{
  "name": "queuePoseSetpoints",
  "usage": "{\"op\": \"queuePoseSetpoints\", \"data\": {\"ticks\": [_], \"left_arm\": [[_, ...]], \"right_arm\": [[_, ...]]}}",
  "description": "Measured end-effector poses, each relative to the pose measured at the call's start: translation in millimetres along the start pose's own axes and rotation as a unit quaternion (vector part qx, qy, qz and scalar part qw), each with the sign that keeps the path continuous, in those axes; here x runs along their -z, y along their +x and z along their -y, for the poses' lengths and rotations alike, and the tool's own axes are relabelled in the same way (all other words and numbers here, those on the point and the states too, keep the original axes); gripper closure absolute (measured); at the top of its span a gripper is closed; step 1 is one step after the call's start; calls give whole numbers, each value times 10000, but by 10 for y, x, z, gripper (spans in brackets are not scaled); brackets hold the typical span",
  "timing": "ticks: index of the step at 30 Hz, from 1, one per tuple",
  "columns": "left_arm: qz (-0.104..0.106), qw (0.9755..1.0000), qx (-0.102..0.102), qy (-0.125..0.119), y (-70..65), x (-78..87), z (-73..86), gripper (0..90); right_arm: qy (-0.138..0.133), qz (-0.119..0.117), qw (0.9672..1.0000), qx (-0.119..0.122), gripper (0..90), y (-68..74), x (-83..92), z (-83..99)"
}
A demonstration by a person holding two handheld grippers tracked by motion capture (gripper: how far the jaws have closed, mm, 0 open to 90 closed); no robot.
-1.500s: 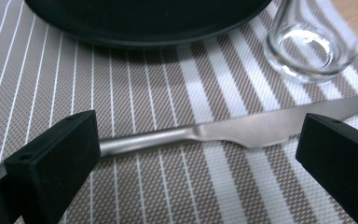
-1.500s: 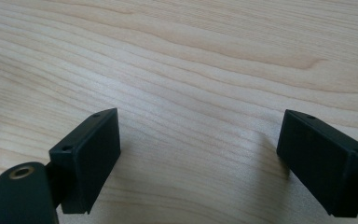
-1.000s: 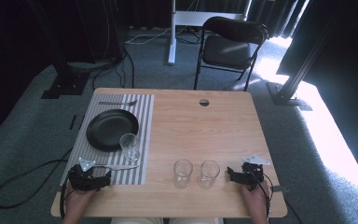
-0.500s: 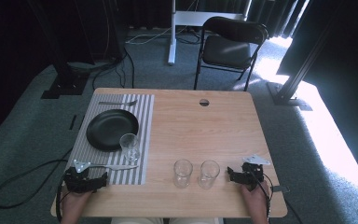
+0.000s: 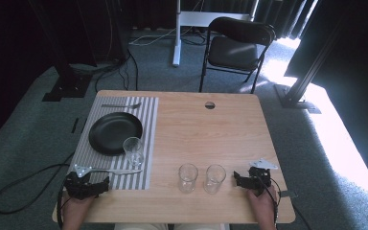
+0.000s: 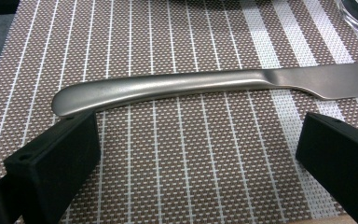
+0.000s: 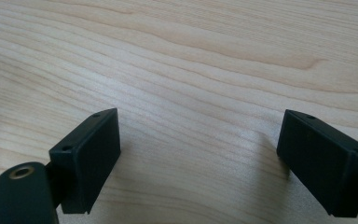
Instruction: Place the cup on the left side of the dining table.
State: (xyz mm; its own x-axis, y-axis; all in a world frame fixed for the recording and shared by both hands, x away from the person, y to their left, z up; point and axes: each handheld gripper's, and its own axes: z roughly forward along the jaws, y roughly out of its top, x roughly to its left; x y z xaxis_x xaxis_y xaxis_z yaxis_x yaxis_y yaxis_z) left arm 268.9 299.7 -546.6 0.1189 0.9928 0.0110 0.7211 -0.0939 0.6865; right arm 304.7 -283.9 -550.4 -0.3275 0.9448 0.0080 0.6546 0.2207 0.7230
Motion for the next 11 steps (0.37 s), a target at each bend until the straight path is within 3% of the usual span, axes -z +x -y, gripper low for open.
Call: {"op": "queuePoseSetpoints", "data": {"ticks": [11], "left_arm": [[9, 10000, -17, 0, 1, -1, -1, 2]], "right_arm": [[0, 0, 10000, 0, 128, 0, 0, -1]]}}
